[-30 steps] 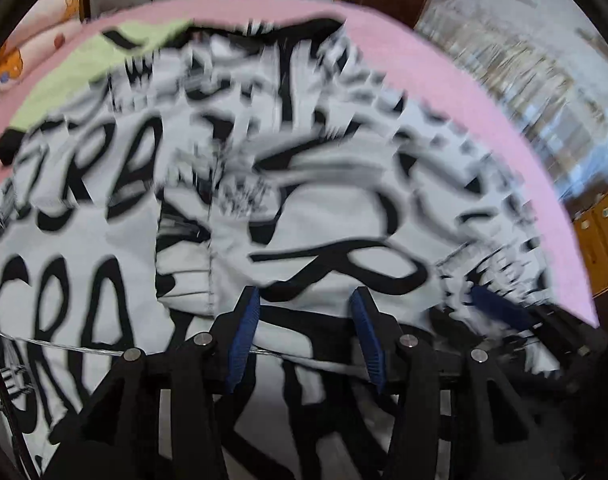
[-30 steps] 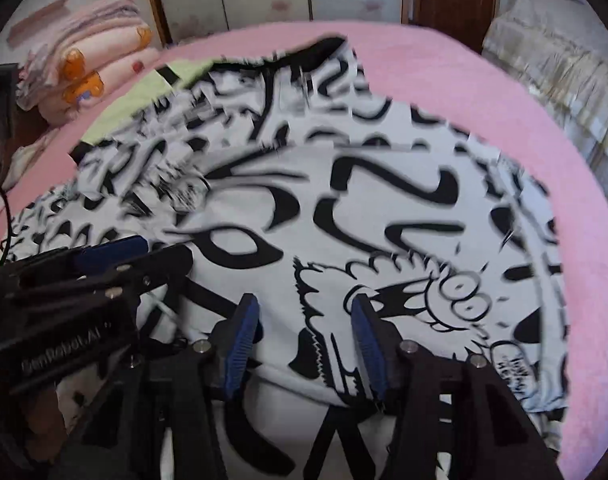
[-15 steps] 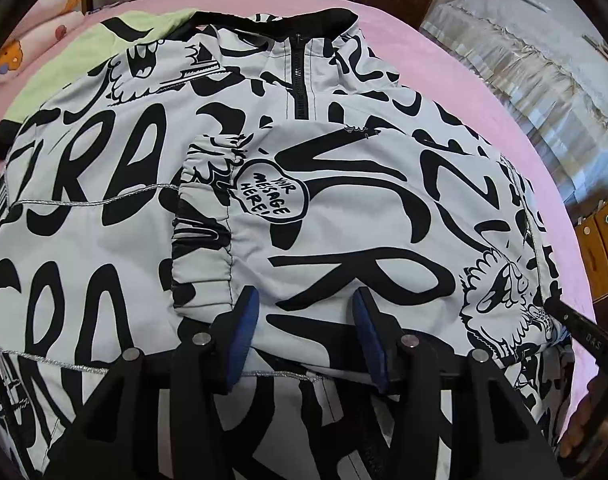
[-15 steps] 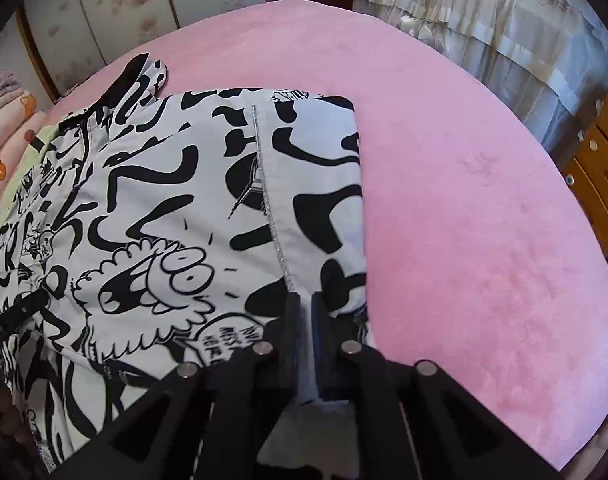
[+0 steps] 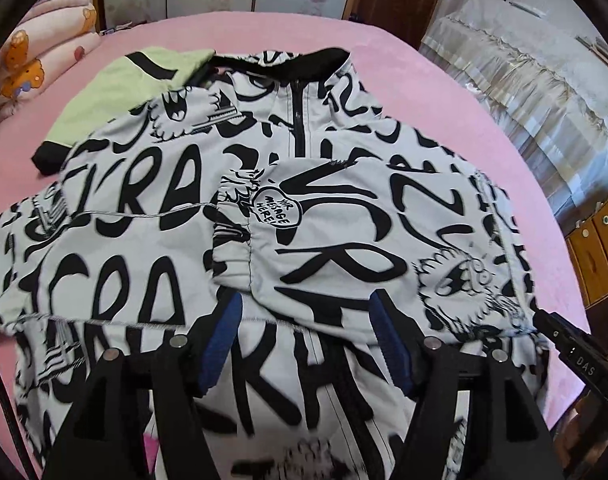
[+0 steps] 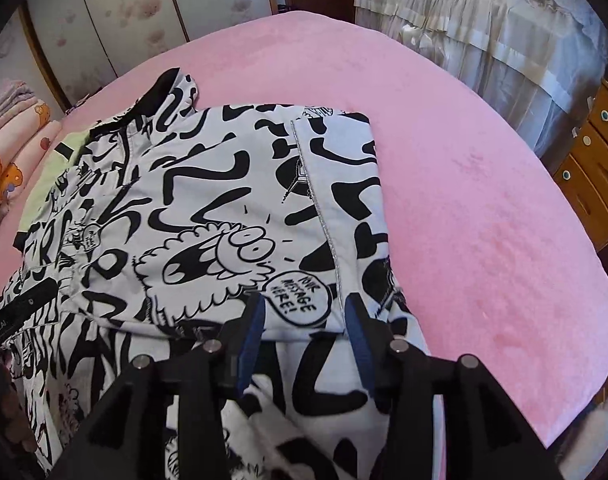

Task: Fold large clothes

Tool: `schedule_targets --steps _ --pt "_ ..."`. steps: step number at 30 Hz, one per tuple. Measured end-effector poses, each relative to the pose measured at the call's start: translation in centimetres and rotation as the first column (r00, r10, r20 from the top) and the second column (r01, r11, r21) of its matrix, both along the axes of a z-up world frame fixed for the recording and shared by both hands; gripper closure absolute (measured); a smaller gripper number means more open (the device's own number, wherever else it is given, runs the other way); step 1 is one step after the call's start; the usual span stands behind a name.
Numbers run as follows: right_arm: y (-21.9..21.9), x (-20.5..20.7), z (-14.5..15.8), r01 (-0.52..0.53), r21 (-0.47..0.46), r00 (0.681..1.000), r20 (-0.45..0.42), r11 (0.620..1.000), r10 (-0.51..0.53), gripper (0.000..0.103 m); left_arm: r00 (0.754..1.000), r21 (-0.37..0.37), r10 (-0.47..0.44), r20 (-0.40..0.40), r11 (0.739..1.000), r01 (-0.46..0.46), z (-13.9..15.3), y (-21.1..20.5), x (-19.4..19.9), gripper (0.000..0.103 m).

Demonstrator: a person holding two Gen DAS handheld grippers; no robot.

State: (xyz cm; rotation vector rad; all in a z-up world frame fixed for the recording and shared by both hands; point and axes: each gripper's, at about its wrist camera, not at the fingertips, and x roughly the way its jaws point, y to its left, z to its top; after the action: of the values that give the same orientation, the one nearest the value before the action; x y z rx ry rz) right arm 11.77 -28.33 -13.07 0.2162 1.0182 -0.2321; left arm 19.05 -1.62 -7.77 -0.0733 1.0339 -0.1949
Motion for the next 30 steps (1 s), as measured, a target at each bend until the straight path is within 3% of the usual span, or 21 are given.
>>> schedule_targets --steps 10,13,18,22,30 --pt "0.4 -4.5 3.7 0.025 0.027 0.999 0.027 0.999 -0.026 0.061 0.999 0.058 -0.004 0.037 0.998 0.002 4.6 0.6 -5.4 0.036" --pt "0.7 -6.0 4.8 0.028 0.066 0.999 0.041 0.997 -0.03 0.061 0.999 0.067 -0.008 0.04 0.998 0.005 5.5 0.8 -7.2 0.036" --pt "2.3 -8.2 6.6 0.01 0.046 0.997 0.073 0.999 -0.013 0.06 0.999 0.057 -0.013 0.036 0.998 0.011 6.6 1.6 -10.0 0.036" --pt "3.9 -9.7 7.3 -0.015 0.045 0.996 0.083 0.999 0.011 0.053 0.998 0.063 -0.04 0.041 0.997 0.037 7.2 2.3 -12.0 0.036" --pt "7.4 -11.4 7.0 -0.09 0.02 0.993 0.075 0.996 0.088 0.052 0.995 0.147 -0.094 0.041 0.985 0.087 7.8 5.1 -15.9 0.036"
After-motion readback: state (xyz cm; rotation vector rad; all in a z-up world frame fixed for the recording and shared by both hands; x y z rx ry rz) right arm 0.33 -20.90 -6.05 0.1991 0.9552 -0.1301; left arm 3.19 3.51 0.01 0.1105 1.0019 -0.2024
